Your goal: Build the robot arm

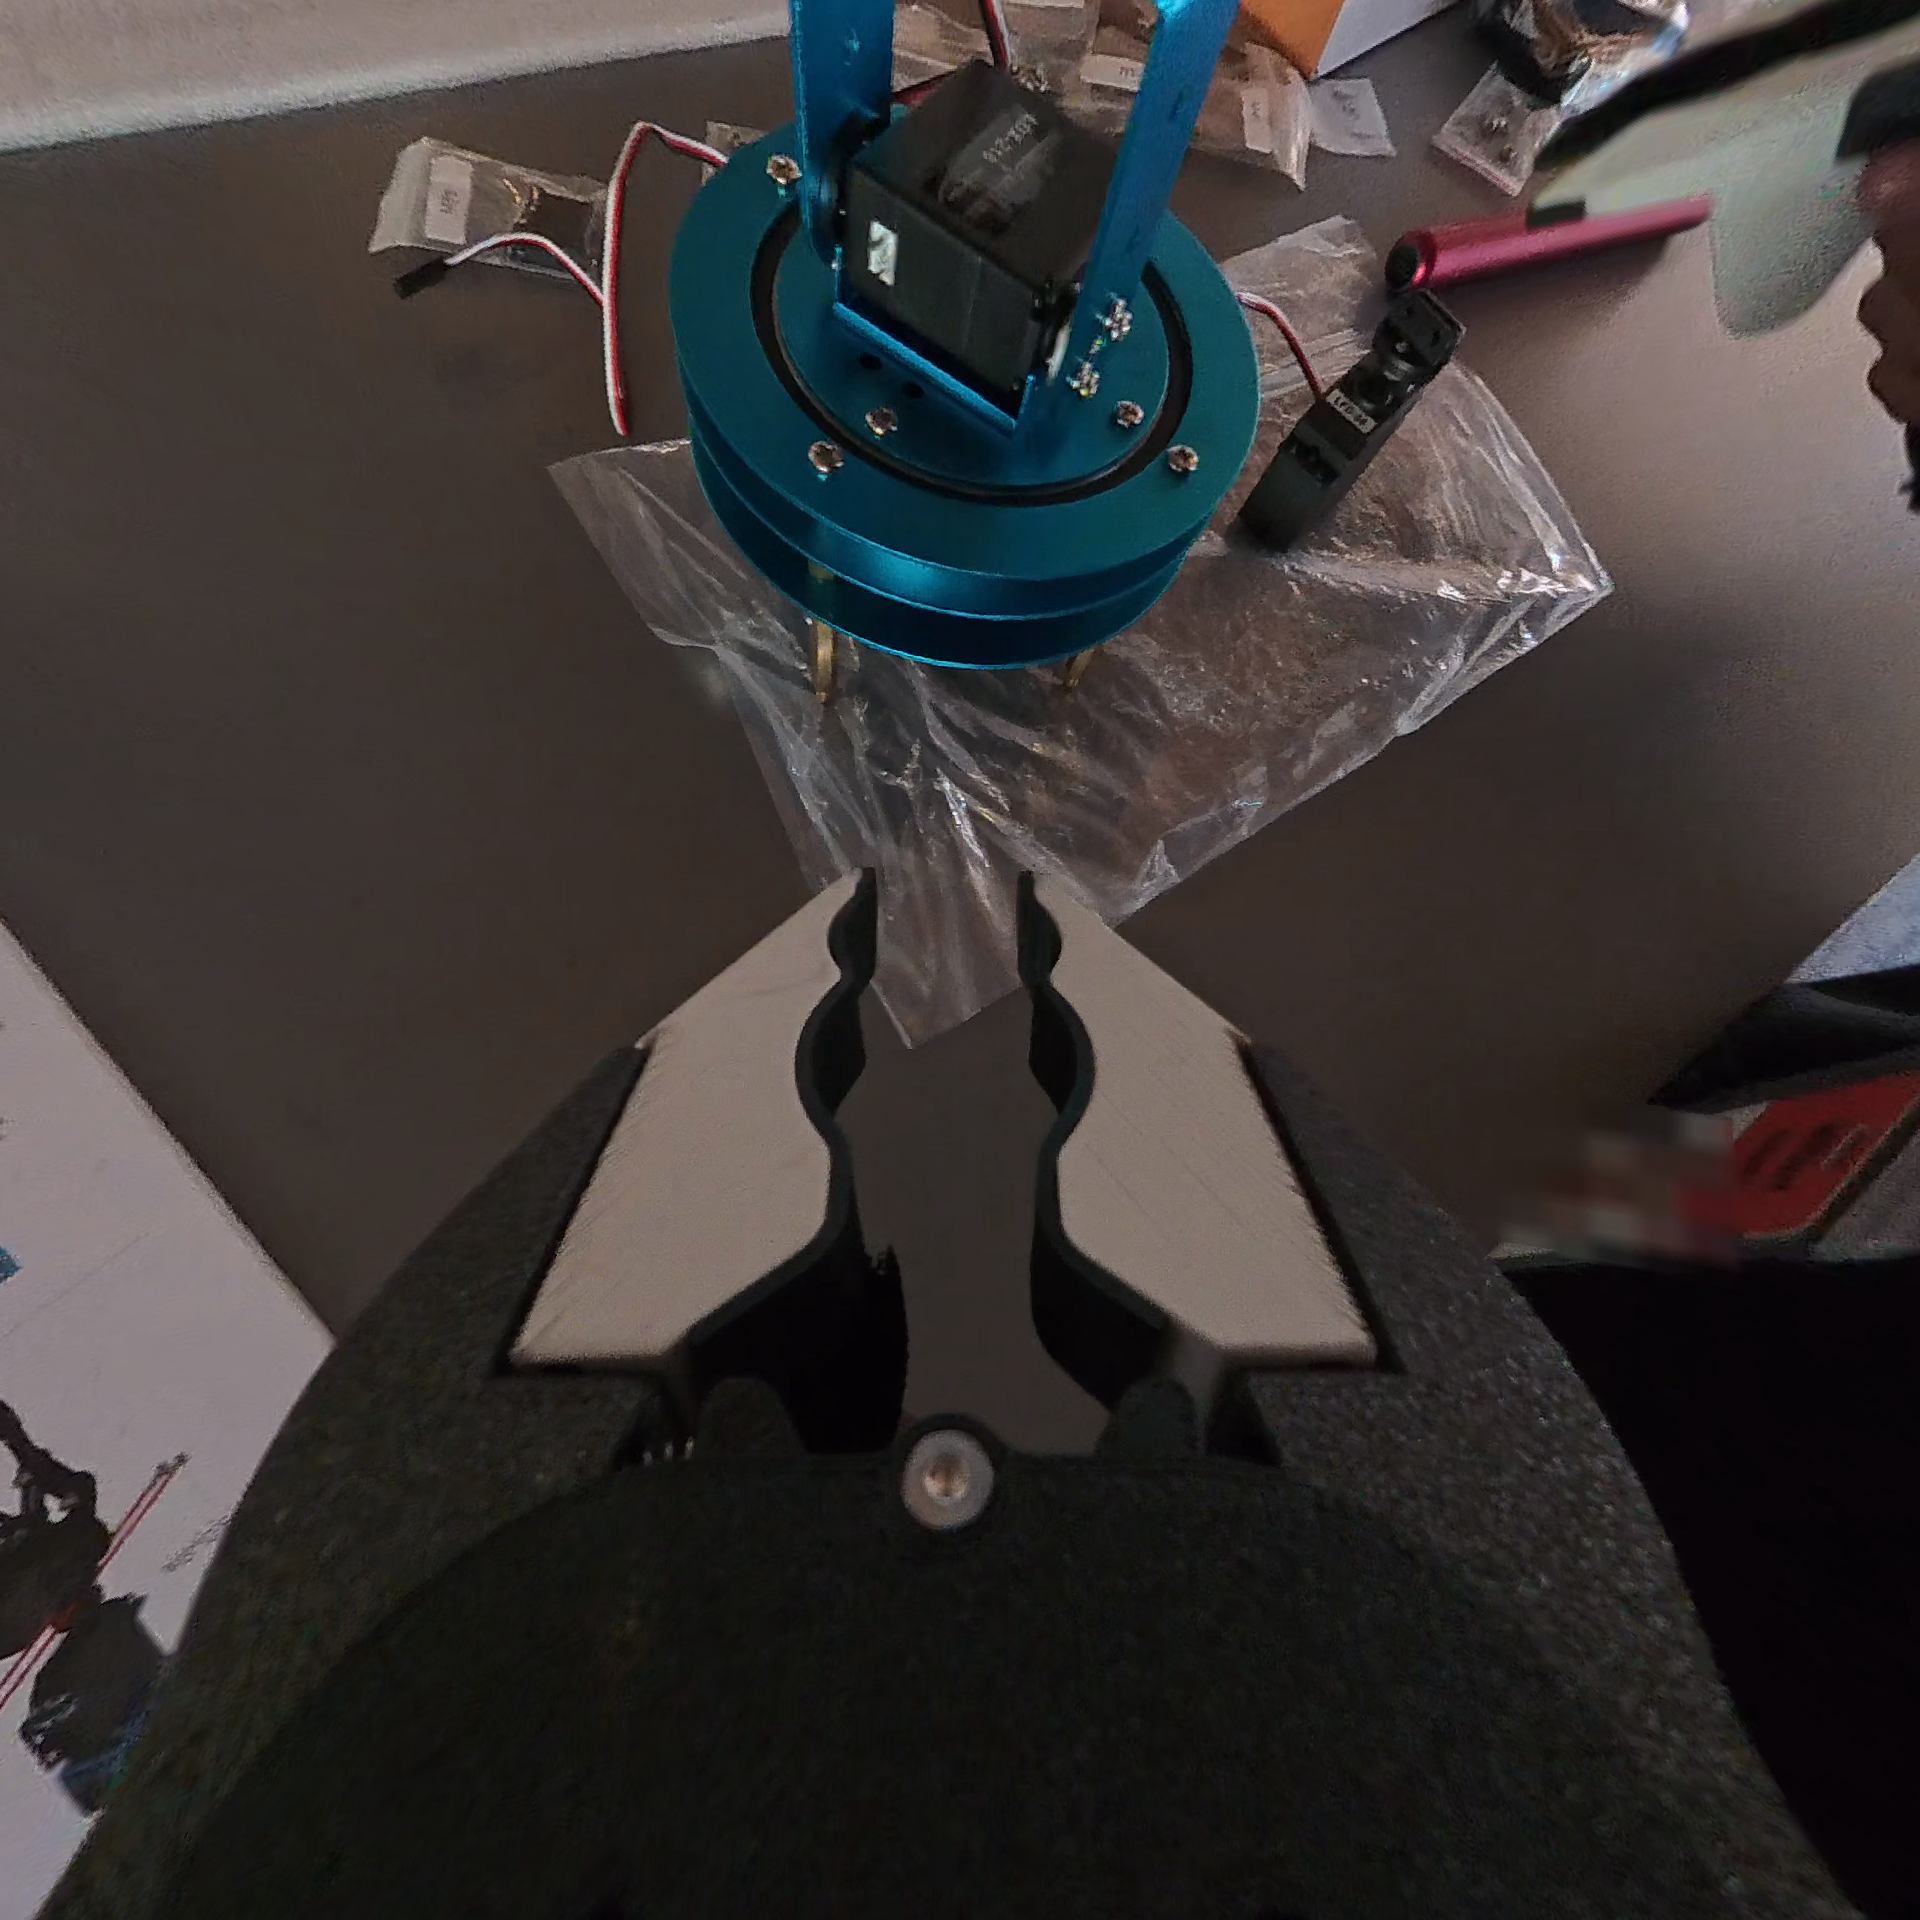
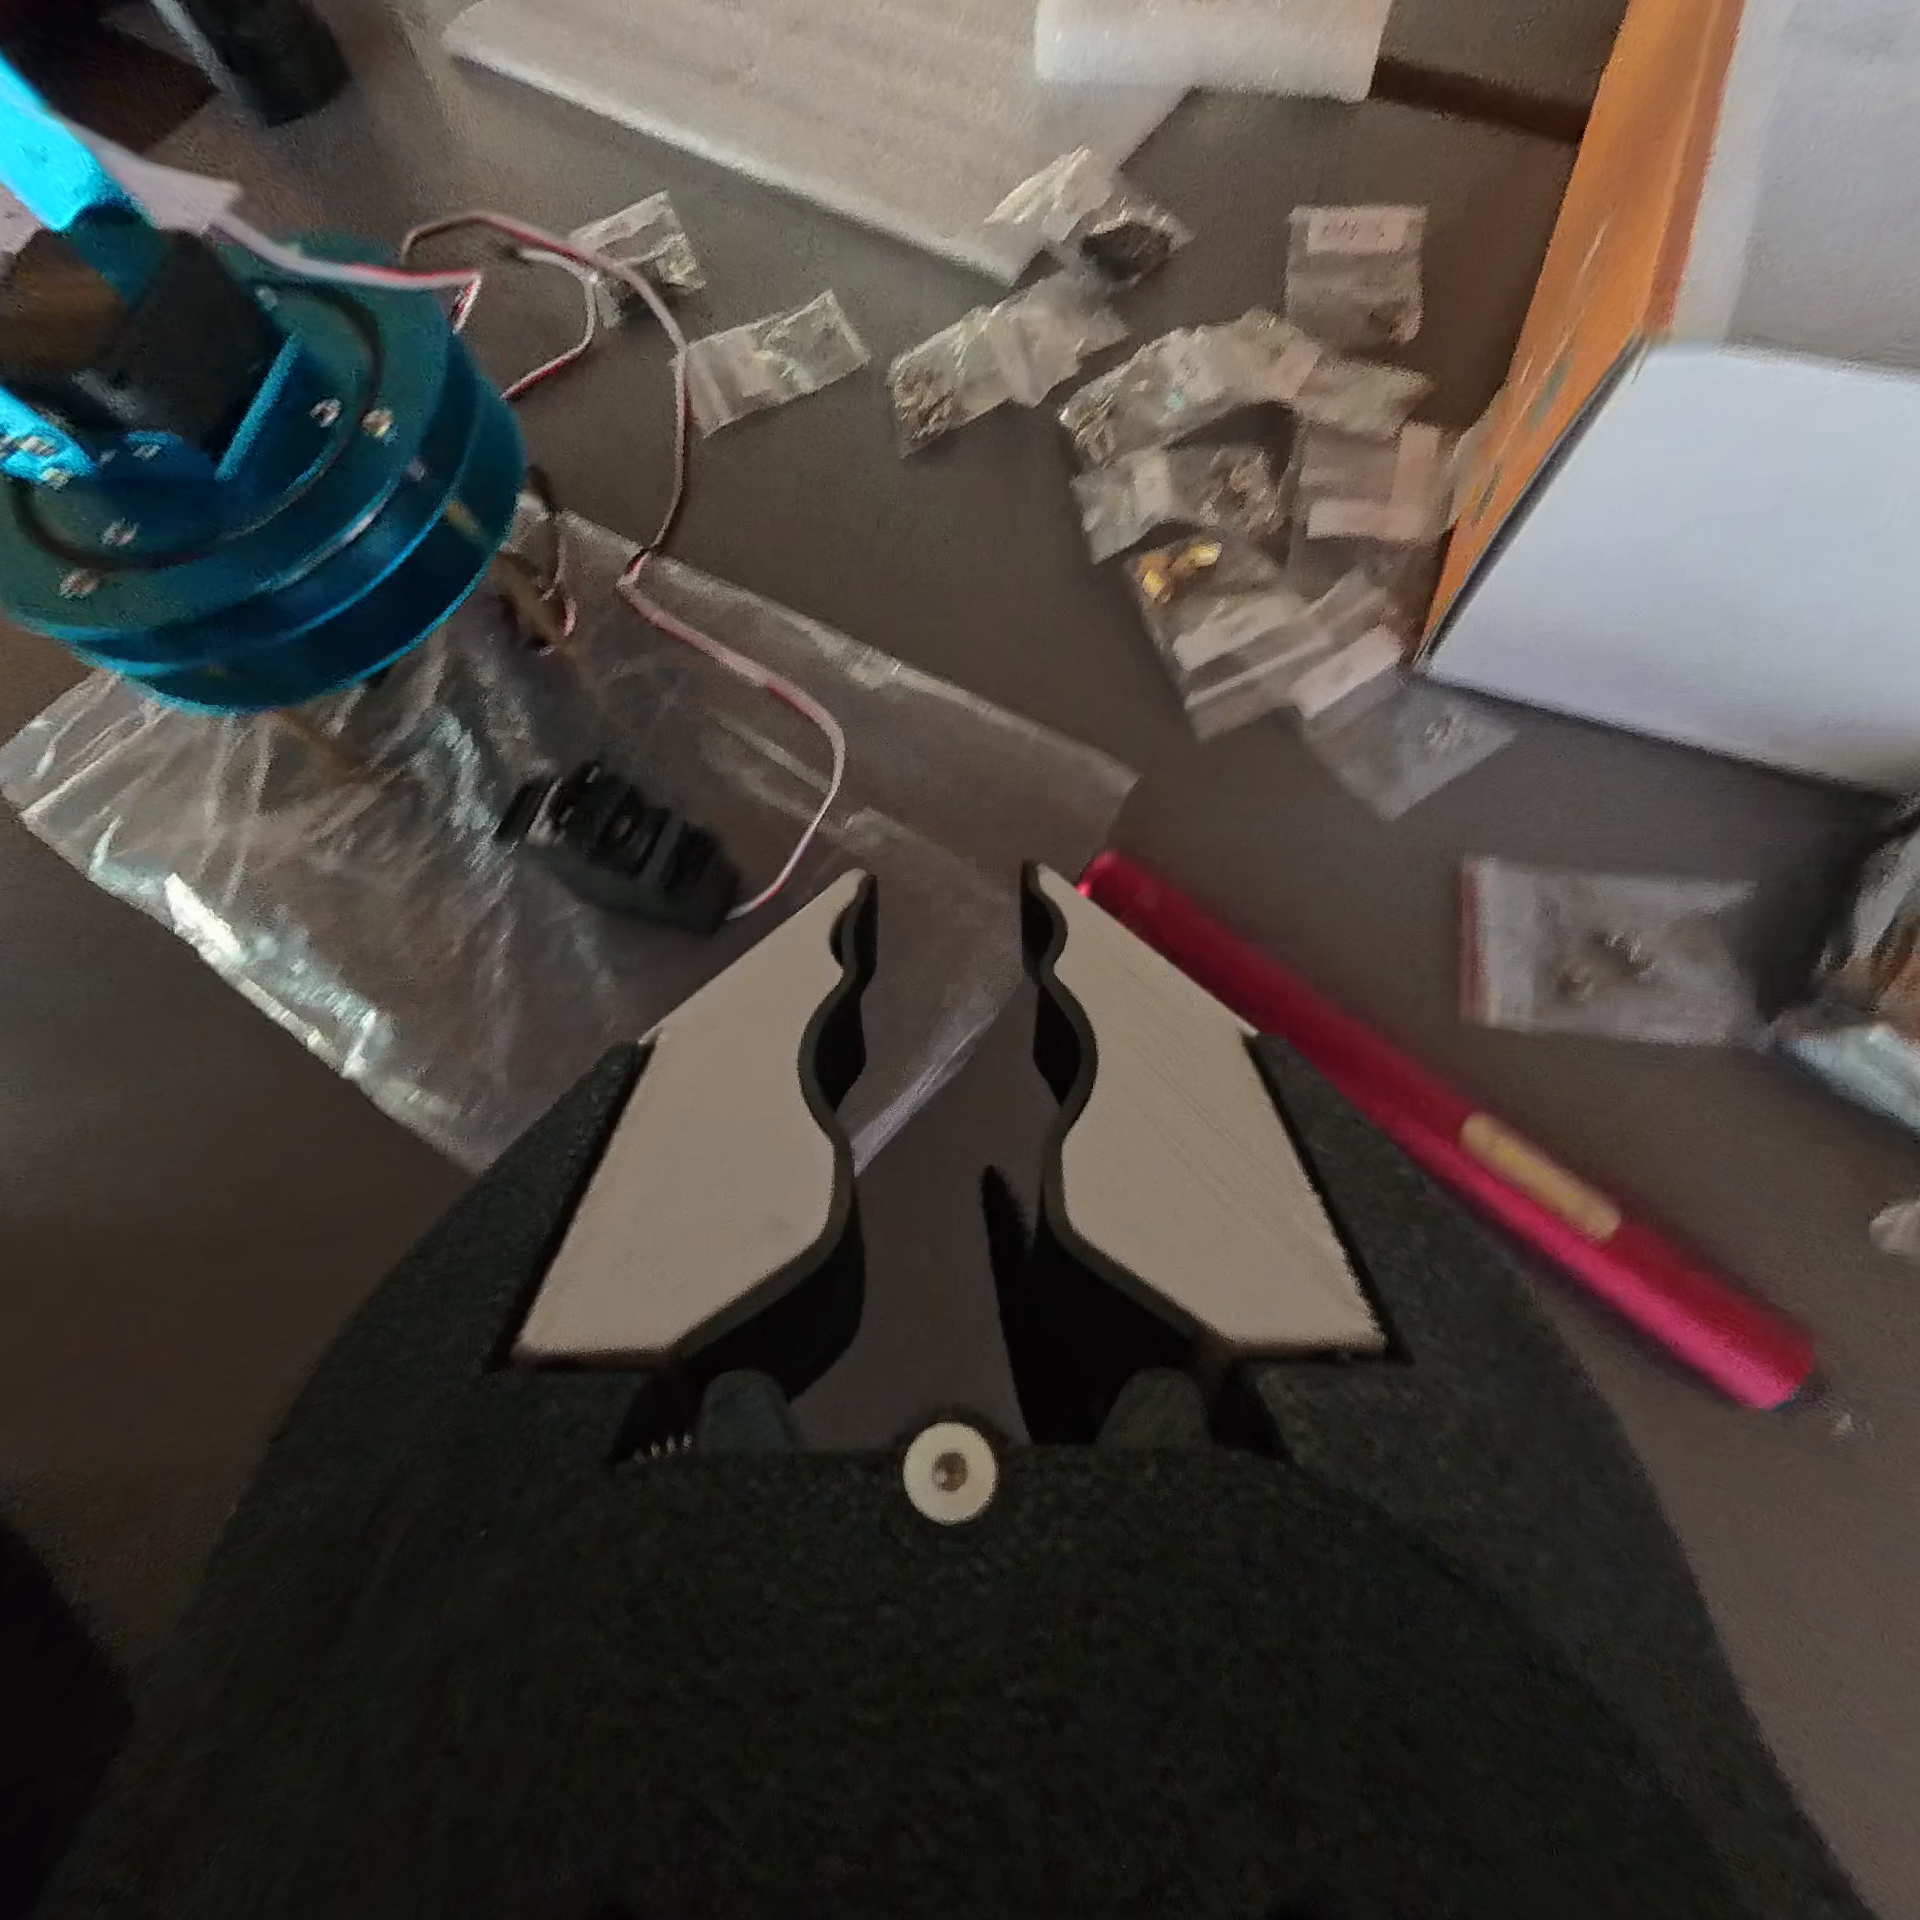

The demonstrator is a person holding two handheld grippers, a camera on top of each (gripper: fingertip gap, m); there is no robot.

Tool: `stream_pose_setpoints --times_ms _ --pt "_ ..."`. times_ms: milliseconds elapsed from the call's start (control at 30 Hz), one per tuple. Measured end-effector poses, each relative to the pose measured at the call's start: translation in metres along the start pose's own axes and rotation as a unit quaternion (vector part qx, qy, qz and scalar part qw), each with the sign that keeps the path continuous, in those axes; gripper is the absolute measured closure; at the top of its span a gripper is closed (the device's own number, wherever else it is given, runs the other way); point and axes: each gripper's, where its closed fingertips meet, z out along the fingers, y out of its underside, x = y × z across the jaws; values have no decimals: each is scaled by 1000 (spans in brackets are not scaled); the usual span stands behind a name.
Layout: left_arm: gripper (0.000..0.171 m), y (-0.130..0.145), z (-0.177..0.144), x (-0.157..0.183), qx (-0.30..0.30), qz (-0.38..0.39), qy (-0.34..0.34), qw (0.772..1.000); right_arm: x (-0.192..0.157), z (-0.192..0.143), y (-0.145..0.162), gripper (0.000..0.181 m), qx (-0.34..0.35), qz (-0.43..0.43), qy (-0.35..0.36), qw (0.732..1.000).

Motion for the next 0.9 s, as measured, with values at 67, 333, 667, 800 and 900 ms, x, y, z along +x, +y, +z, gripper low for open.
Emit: stream_pose_setpoints --times_ms 67,333,667,800,900 --pt "145 1 0 -7 -7 0 -13 1000 13 15 -18 155 0 -8 1 1000" --pt "145 -1 1 -46 -28 -36 -54 998 55 97 -70 151 -33 7 32 999" --pt "146 3 4 -76 -48 -67 -68 994 70 157 -77 169 -63 113 32 991" --pt "146 4 4 -79 -53 -70 -63 994 58 159 -84 181 -48 124 -11 991" --pt "146 7 3 -82 -54 -65 -65 994 53 155 -86 181 -39 125 -21 991"
